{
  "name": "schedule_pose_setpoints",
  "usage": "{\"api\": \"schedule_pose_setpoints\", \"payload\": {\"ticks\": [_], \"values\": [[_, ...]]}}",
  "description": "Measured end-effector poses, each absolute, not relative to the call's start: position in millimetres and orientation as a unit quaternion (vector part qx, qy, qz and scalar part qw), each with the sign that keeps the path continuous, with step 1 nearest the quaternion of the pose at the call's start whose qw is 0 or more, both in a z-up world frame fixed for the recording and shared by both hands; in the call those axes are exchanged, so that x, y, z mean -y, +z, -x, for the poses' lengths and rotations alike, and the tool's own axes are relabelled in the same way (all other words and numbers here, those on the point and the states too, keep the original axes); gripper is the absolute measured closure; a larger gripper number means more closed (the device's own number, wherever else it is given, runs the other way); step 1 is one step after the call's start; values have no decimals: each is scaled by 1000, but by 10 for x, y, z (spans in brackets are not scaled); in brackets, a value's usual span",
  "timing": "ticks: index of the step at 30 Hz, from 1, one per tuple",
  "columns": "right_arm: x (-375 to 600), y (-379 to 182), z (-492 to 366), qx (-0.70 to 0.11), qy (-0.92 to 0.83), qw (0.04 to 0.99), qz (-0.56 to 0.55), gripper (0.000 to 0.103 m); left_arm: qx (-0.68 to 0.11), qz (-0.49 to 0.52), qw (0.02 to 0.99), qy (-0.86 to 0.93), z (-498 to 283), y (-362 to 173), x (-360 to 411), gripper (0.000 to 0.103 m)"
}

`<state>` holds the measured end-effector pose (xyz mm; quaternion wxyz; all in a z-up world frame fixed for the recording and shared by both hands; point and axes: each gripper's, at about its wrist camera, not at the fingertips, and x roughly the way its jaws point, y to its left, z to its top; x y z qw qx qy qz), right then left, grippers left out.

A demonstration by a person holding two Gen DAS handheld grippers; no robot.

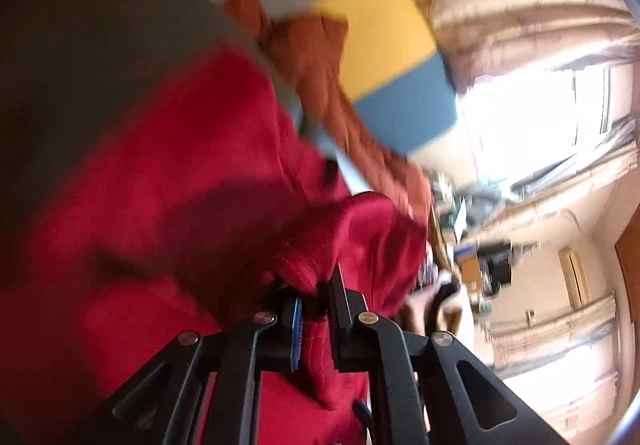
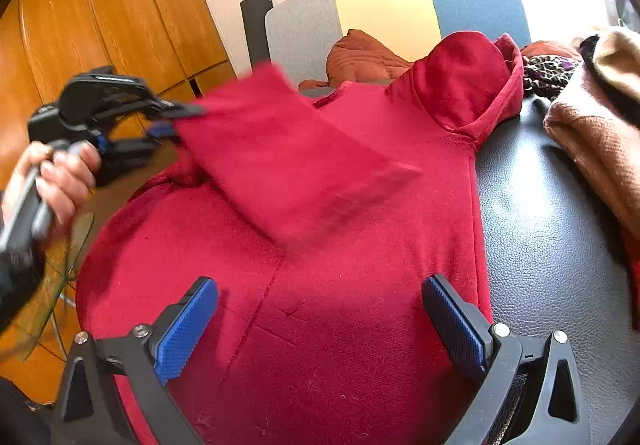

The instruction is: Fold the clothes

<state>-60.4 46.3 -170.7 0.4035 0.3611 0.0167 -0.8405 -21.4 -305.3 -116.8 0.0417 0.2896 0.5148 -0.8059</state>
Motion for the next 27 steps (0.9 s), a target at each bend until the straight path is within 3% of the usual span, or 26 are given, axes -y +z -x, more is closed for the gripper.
{"api": "schedule_pose_setpoints", "payload": {"ticks": [11, 13, 19, 27], "values": [[-352, -1715, 579, -58, -848, 383, -362, 0, -486, -221, 212, -819, -965, -689, 4612, 94], [-325, -1719, 579, -68, -849, 378, -362, 0, -490, -232, 242, -805, -1071, -729, 4844, 85], [-301, -1727, 585, -84, -851, 371, -363, 0, -489, -210, 335, -778, -1431, -691, 5268, 77], [-297, -1725, 588, -92, -852, 367, -363, 0, -395, -319, 152, -848, -920, -859, 4338, 67]]}}
